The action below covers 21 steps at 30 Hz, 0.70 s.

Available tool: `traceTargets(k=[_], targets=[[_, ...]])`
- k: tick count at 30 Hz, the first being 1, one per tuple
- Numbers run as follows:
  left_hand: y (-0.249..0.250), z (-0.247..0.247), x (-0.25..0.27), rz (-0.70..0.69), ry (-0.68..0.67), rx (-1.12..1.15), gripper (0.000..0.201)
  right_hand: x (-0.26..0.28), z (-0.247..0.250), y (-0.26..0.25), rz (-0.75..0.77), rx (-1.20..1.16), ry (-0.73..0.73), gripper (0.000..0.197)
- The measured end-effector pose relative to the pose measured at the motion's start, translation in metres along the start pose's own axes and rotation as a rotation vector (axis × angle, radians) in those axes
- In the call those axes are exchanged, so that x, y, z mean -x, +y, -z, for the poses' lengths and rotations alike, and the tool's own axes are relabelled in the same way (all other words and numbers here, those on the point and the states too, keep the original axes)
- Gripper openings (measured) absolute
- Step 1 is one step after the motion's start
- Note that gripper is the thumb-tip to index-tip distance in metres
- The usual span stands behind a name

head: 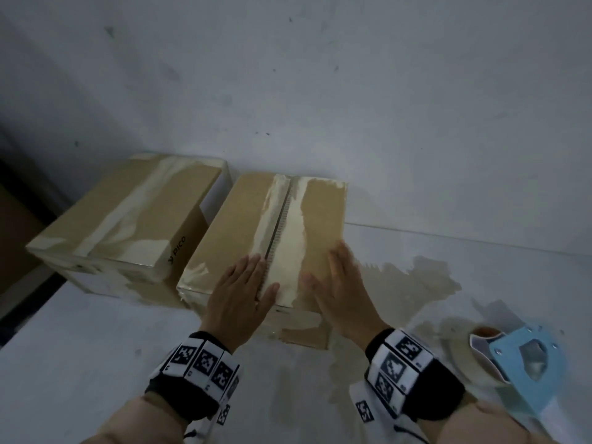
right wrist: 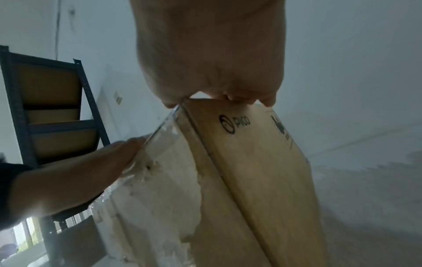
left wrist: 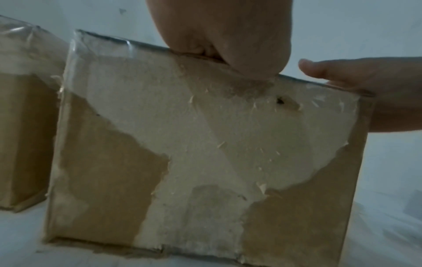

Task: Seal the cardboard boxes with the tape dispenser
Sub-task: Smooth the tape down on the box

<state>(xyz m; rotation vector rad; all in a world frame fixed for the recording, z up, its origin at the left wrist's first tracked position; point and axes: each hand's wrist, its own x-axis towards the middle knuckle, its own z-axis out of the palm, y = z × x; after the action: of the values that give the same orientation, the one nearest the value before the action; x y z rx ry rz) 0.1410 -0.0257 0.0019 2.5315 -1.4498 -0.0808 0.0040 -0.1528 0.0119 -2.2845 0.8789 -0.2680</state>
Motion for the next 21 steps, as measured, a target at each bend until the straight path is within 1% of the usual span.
traceTargets(k=[2,4,6,8,10,12,16,19,21], targets=[[-0.007,0.003,-0.006,0.003,-0.025,-0.005,0.079,0.001,-0.004,-0.003,-0.009,0.014,-0.053,0.080],[-0.013,0.006,-0.012,-0.006,-0.031,-0.011,0.082,-0.005,-0.008,-0.003,0.009,0.074,-0.042,0.085],[-0.020,0.005,-0.018,-0.007,0.003,-0.002,0.095,-0.016,-0.012,-0.007,0.009,0.091,-0.042,0.085],[-0.029,0.001,-0.025,-0.013,0.046,0.017,0.110,-0.024,-0.014,-0.013,-0.002,0.087,-0.048,0.079],[-0.036,0.001,-0.031,-0.011,0.052,0.037,0.115,-0.030,-0.017,-0.018,-0.002,0.094,-0.046,0.078],[-0.039,0.001,-0.034,-0.019,0.054,0.043,0.109,-0.033,-0.019,-0.019,-0.002,0.107,-0.045,0.078],[-0.040,0.004,-0.033,-0.006,-0.011,0.059,0.088,-0.035,-0.018,-0.019,-0.026,0.120,-0.088,0.079],[-0.040,0.008,-0.033,-0.016,-0.030,0.070,0.082,-0.036,-0.015,-0.020,-0.021,0.130,-0.114,0.080],[-0.039,0.009,-0.033,-0.008,-0.044,0.052,0.085,-0.037,-0.011,-0.021,-0.019,0.146,-0.146,0.081]])
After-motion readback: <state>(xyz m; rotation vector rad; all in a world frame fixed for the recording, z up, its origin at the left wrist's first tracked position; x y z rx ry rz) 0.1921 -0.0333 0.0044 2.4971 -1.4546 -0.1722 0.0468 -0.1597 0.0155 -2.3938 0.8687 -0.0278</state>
